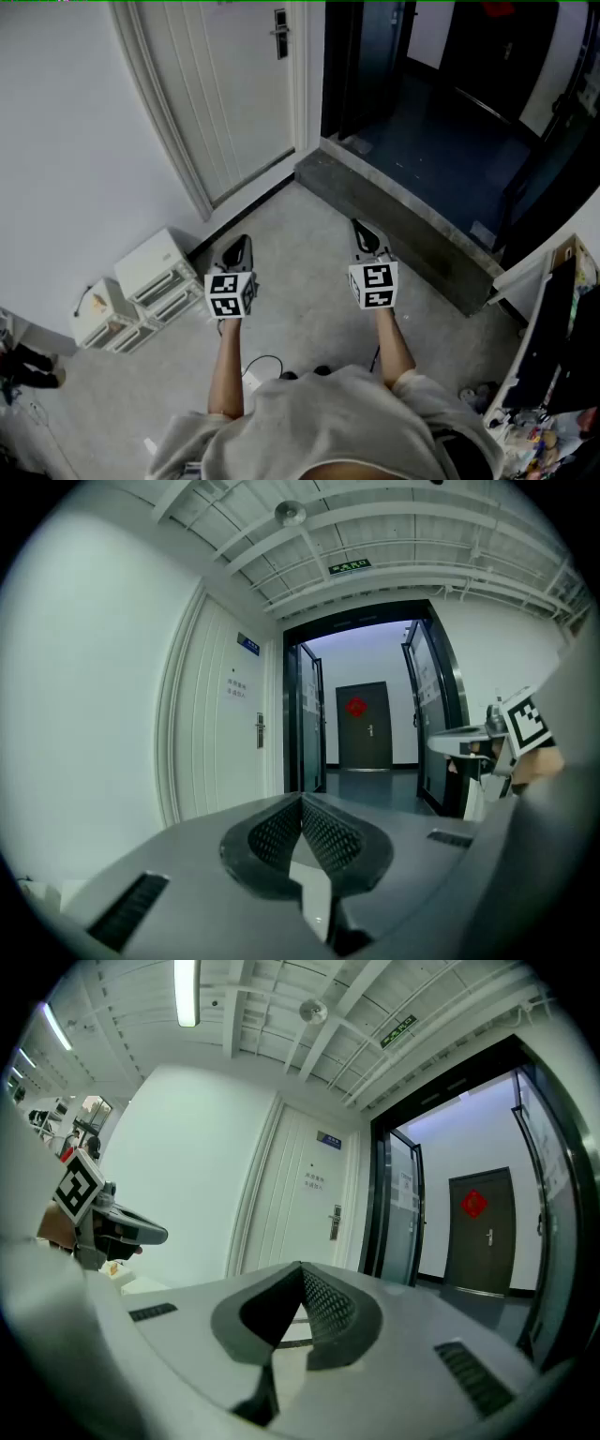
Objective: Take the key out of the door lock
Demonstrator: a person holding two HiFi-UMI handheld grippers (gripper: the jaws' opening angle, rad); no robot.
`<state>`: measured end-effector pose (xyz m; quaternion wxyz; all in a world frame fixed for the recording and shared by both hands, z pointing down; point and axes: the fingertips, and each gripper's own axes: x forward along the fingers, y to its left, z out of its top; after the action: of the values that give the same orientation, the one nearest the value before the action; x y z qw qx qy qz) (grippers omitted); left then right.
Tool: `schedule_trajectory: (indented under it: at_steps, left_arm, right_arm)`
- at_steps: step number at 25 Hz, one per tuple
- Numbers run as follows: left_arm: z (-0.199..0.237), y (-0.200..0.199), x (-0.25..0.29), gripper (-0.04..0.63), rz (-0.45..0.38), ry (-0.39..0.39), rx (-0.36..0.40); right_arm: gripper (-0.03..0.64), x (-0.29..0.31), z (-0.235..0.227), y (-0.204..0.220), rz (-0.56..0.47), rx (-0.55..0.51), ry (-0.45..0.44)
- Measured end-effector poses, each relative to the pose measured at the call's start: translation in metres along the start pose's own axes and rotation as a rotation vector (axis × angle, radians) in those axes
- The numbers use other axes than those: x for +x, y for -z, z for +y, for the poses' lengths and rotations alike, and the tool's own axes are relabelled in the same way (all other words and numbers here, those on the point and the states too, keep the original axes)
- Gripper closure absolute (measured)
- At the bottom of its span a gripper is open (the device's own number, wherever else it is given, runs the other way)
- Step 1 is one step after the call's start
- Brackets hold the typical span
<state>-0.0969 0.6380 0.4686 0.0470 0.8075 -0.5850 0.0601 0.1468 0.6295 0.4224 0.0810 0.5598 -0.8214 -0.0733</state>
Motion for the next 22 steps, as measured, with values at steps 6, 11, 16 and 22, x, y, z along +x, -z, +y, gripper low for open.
schedule_trajectory:
  at_steps: [6, 11, 16, 22]
  left_arm:
    - [-0.005, 0.0, 0.002, 0.577, 0.0, -0.003, 0.009]
    - [-0.008, -0.002, 0.004, 0.577, -0.001, -0.002, 0.009]
    - [-0.02, -0.001, 0.011, 0.577, 0.002, -0.005, 0.014]
    - [-0.034, -0.002, 0.027, 0.577, 0.0, -0.012, 0.008]
  right_arm:
    - [0.594, 0.0, -0.004, 0.001, -0.006, -0.006, -0.008]
    - [0.594, 0.001, -0.008, 0.006, 0.005, -0.002, -0.01]
    - [0.594, 0.0, -0.017, 0.006, -0.009, -0.002, -0.026]
    - [0.594, 0.004, -0.032, 0.014, 0.001, -0.011, -0.045]
